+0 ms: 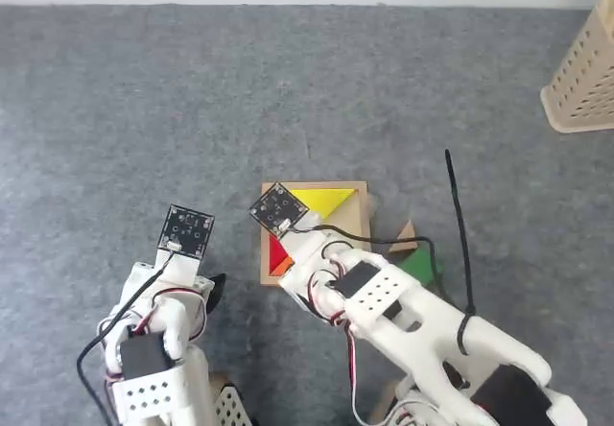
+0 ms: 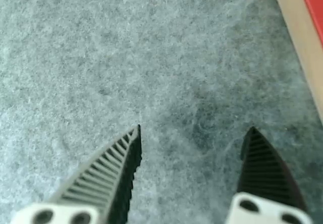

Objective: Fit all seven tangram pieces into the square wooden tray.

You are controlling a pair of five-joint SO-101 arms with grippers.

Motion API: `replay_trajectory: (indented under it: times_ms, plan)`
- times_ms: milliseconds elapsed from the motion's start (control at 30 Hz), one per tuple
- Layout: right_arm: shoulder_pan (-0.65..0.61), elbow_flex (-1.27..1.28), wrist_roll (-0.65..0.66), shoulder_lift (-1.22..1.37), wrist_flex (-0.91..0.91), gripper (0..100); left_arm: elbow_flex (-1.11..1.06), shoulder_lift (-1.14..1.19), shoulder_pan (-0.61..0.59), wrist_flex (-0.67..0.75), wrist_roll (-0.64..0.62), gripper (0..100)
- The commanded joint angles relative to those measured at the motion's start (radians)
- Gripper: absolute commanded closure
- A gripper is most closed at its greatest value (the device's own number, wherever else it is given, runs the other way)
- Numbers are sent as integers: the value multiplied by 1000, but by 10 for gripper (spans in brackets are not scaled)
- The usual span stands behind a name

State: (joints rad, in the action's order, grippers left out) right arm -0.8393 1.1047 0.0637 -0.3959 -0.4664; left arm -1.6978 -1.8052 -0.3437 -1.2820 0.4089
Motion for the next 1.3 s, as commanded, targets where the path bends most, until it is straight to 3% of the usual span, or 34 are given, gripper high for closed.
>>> replay_trajectory:
  times_ms: [0,267,467,800,1267]
  plan:
    - [38,-34,15,-93,-27,992,13,-17,2,-2,-6,701]
    - [268,-91,26,-403,-371,992,13,-17,2,-2,-6,701]
    - [506,-242,52,-265,-542,991,13,-17,2,-2,-6,701]
    - [596,-468,-72,268,-552,847,13,-17,2,-2,-6,701]
    - [699,-483,-101,263,-581,847,13,-17,2,-2,-6,701]
